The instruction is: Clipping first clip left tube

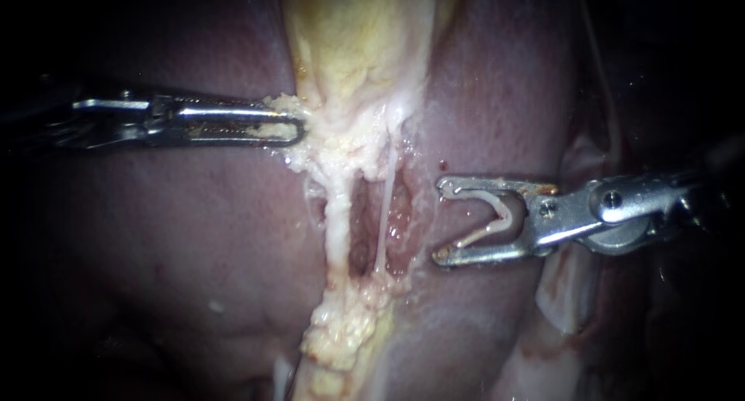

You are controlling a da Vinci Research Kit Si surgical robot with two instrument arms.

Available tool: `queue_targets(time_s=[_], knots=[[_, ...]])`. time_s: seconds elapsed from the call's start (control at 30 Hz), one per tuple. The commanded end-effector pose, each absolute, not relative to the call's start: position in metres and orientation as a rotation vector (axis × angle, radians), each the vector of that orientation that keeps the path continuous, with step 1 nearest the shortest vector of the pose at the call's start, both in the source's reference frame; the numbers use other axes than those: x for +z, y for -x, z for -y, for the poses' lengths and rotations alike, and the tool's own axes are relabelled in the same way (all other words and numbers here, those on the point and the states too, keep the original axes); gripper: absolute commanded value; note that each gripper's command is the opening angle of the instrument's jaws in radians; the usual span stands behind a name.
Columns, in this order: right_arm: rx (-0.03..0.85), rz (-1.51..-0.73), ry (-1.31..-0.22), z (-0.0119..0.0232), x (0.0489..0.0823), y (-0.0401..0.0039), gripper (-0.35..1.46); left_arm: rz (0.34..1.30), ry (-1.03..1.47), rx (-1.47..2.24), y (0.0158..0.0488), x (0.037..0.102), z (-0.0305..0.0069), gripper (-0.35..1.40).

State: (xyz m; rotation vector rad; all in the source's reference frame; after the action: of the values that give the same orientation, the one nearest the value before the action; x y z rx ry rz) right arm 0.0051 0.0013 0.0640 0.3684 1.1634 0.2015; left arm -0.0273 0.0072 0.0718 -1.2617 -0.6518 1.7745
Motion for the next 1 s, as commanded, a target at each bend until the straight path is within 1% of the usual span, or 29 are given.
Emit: queue_targets(time_s=[0.03, 0.23, 0.4, 0.53, 0.67, 0.83, 1.0], knots=[[0.202, -1.163, -0.368, -0.0013, 0.064, -0.0051, 0.5, 0.654, 1.262, 1.774, 0.0271, 0.0713, -0.0071, -0.35], [0.199, -1.165, -0.373, -0.0013, 0.0641, -0.0053, 0.5, 0.686, 1.264, 1.759, 0.0248, 0.0665, -0.0073, -0.35], [0.195, -1.166, -0.378, -0.0012, 0.0641, -0.0053, 0.5, 0.675, 1.284, 1.734, 0.0227, 0.0624, -0.0077, -0.35], [0.185, -1.17, -0.389, -0.0009, 0.0643, -0.0055, 0.5, 0.669, 1.287, 1.735, 0.0223, 0.0619, -0.0078, -0.35], [0.151, -1.182, -0.418, 0.0003, 0.0643, -0.0063, 0.5, 0.667, 1.289, 1.737, 0.0223, 0.0626, -0.0077, -0.35], [0.139, -1.188, -0.522, 0.0026, 0.0642, -0.0083, 0.5, 0.667, 1.289, 1.737, 0.0222, 0.0627, -0.0078, -0.35], [0.176, -1.204, -0.614, 0.0041, 0.0645, -0.0107, 0.5, 0.667, 1.289, 1.737, 0.0222, 0.0628, -0.0078, -0.35]])
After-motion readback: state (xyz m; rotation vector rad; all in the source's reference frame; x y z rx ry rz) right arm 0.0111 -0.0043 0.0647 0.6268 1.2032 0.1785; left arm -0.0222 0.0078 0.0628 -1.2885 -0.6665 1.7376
